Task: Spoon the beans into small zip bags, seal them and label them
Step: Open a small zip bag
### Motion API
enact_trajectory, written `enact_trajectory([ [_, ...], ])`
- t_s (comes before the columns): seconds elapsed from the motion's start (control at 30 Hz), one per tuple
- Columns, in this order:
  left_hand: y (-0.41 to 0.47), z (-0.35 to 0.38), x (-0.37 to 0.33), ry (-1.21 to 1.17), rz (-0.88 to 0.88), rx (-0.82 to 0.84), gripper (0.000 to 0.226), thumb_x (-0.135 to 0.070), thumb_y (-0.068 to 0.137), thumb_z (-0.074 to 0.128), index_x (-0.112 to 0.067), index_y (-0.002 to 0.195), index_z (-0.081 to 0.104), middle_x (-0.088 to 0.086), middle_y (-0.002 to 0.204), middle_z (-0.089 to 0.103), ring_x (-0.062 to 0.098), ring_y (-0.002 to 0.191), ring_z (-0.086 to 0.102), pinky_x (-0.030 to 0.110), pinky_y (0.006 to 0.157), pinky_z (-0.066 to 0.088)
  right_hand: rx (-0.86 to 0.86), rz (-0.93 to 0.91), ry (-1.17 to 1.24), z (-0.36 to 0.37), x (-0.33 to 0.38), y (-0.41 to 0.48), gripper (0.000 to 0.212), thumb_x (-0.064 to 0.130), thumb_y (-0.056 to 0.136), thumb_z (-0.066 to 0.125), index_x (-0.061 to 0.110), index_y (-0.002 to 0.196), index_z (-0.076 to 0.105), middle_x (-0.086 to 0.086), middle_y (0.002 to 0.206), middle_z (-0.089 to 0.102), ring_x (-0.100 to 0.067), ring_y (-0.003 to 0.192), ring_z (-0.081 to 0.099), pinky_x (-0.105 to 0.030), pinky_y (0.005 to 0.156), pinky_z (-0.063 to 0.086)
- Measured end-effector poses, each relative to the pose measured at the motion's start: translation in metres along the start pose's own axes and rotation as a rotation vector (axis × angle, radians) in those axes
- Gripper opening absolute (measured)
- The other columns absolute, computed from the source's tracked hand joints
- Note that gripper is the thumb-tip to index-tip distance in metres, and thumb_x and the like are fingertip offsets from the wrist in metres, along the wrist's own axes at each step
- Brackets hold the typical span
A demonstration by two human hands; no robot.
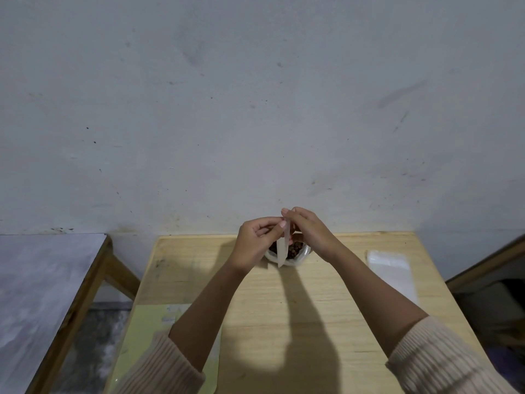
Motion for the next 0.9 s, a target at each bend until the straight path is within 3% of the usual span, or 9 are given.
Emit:
enact_trajectory([
  [0.13,-0.001,-0.006,0.001,0.035,0.006,-0.05,0.021,-0.009,0.086,0.065,-0.003,0.106,0.069,0.017,0.094,0.072,0.021,0.088,0.069,0.03,0.086,0.052,0.055,0.011,0.026,0.005,-0.002,-0.001,0.034,0.035,0.098,0.039,0.006,0.085,0.051,-0.017,0.084,0.056,-0.024,0.082,0.06,-0.044,0.082,0.049],
  [0.23,-0.004,-0.005,0.0,-0.024,-0.007,-0.031,0.023,-0.013,0.086,0.066,0.0,0.104,0.07,0.015,0.096,0.072,0.025,0.092,0.069,0.029,0.085,0.053,0.095,0.03,0.025,0.009,-0.006,-0.002,0.036,0.037,0.099,0.037,0.008,0.086,0.053,-0.017,0.092,0.055,-0.024,0.088,0.059,-0.047,0.09,0.046],
  [0.33,-0.005,-0.008,0.003,-0.062,-0.023,-0.042,0.026,-0.012,0.081,0.072,0.001,0.103,0.07,0.019,0.094,0.072,0.03,0.091,0.069,0.035,0.088,0.053,0.119,0.049,0.035,0.014,-0.008,-0.004,0.035,0.045,0.095,0.04,0.015,0.08,0.051,-0.014,0.09,0.053,-0.023,0.088,0.055,-0.042,0.086,0.045],
  [0.43,-0.008,-0.009,0.002,-0.065,-0.021,-0.048,0.018,-0.006,0.08,0.071,-0.001,0.098,0.071,0.02,0.09,0.072,0.024,0.085,0.07,0.028,0.08,0.054,0.129,0.062,0.008,0.017,-0.011,-0.006,0.037,0.047,0.095,0.04,0.012,0.086,0.048,-0.013,0.089,0.05,-0.023,0.087,0.052,-0.039,0.086,0.047],
  [0.6,-0.011,-0.008,0.001,-0.099,-0.015,-0.008,0.015,0.001,0.088,0.059,0.008,0.097,0.068,0.021,0.079,0.07,0.026,0.076,0.069,0.026,0.075,0.053,0.108,0.055,-0.016,0.019,-0.009,-0.009,0.034,0.038,0.099,0.037,0.012,0.08,0.046,-0.006,0.072,0.05,-0.016,0.067,0.05,-0.024,0.066,0.047],
  [0.77,-0.014,-0.01,-0.003,0.033,-0.004,-0.041,0.016,0.008,0.085,0.056,0.007,0.092,0.07,0.0,0.061,0.068,0.005,0.057,0.063,0.013,0.062,0.047,0.05,0.06,-0.055,0.018,-0.009,-0.01,0.029,0.031,0.096,0.046,0.011,0.075,0.043,-0.002,0.068,0.054,-0.016,0.065,0.051,-0.018,0.058,0.046],
  [0.9,-0.015,-0.015,-0.002,0.088,-0.012,-0.079,0.009,0.0,0.082,0.065,0.002,0.088,0.072,0.009,0.073,0.07,0.005,0.064,0.066,0.014,0.065,0.047,0.026,0.067,-0.082,0.019,-0.007,-0.009,0.025,0.026,0.095,0.049,0.009,0.077,0.044,-0.003,0.07,0.054,-0.018,0.068,0.053,-0.017,0.057,0.047],
])
Point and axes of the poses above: each hand's wrist, its own y-axis towards the middle knuckle, its own z-axis out of the palm, x = y × z, the point moved 10 cm from there along y, towards the middle knuckle
